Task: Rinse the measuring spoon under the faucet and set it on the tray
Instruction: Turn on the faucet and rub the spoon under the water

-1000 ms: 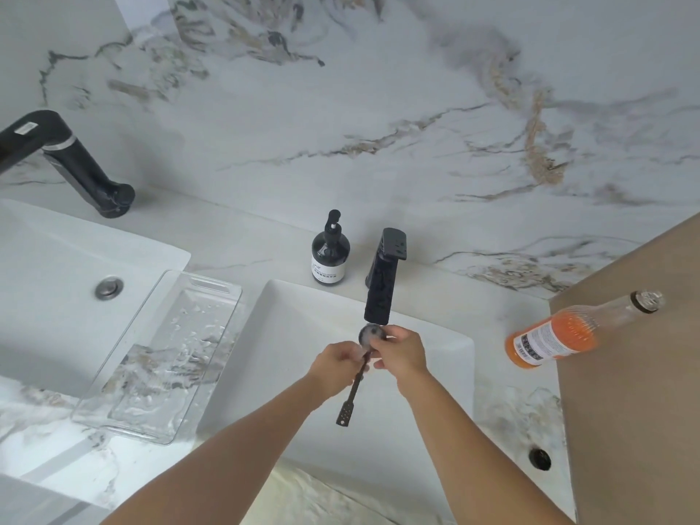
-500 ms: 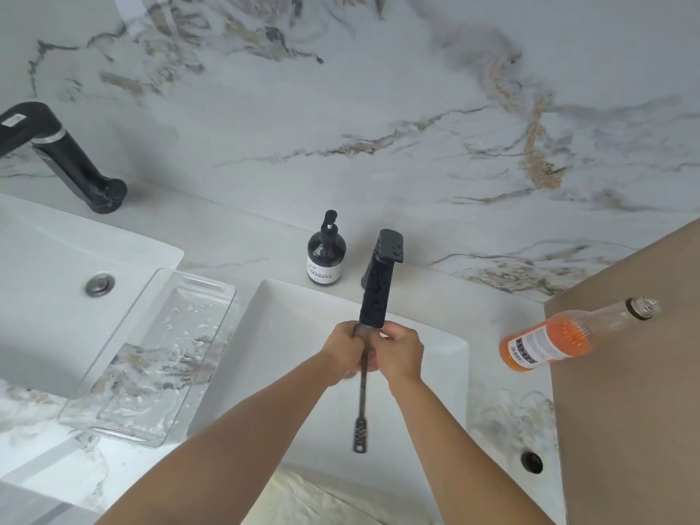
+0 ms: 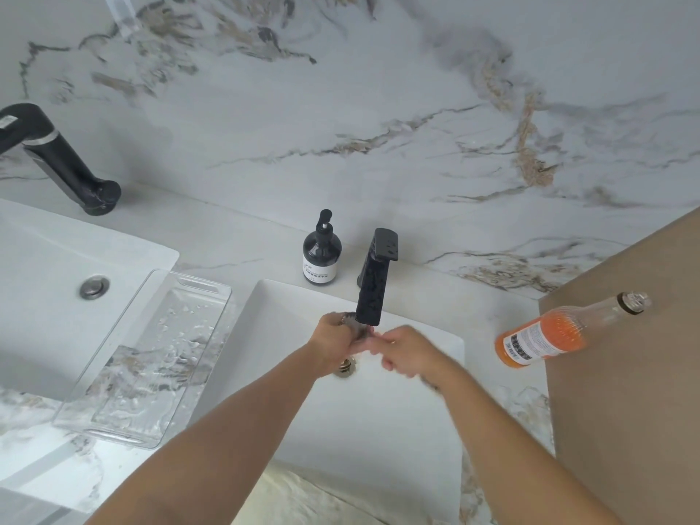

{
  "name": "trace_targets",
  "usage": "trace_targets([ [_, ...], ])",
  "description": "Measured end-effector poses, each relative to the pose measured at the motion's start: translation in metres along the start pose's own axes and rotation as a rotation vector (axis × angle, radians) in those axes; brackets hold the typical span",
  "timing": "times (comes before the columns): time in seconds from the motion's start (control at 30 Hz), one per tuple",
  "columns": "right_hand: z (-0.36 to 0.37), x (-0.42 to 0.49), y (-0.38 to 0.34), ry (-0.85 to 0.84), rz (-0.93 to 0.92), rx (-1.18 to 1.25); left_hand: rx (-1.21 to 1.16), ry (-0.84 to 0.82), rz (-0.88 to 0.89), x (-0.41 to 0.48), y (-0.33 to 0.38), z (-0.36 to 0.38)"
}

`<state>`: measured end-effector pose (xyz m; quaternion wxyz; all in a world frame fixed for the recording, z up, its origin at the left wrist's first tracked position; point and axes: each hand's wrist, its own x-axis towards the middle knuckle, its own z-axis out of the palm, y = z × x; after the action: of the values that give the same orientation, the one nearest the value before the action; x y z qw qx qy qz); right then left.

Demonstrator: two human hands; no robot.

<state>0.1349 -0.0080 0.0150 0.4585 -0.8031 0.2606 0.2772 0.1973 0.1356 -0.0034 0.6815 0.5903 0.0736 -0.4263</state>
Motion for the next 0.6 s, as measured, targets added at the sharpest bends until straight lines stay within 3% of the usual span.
trace_targets([
  [0.13, -0.046, 0.005, -0.015, -0.096, -0.035, -0.262, 0.386, -0.068, -0.034, 0.003, 0.002, -0.003],
  [0.2, -0.033, 0.004, -0.014, -0.015, -0.060, -0.165, 0.270, 0.008, -0.045, 0.006, 0.000, -0.001],
  [0.3, 0.035, -0.005, -0.001, 0.275, -0.094, 0.098, -0.049, 0.136, -0.071, 0.010, -0.009, 0.002],
  [0.37, 0.081, -0.009, 0.005, 0.385, 0.010, 0.289, -0.054, 0.186, -0.105, 0.008, -0.020, 0.008],
  [0.47, 0.085, -0.009, 0.008, 0.298, 0.082, 0.386, 0.130, 0.183, -0.122, 0.007, -0.024, 0.008],
  [0.6, 0.006, -0.005, 0.004, 0.074, -0.049, -0.012, 0.409, -0.073, -0.122, 0.007, 0.004, -0.010],
])
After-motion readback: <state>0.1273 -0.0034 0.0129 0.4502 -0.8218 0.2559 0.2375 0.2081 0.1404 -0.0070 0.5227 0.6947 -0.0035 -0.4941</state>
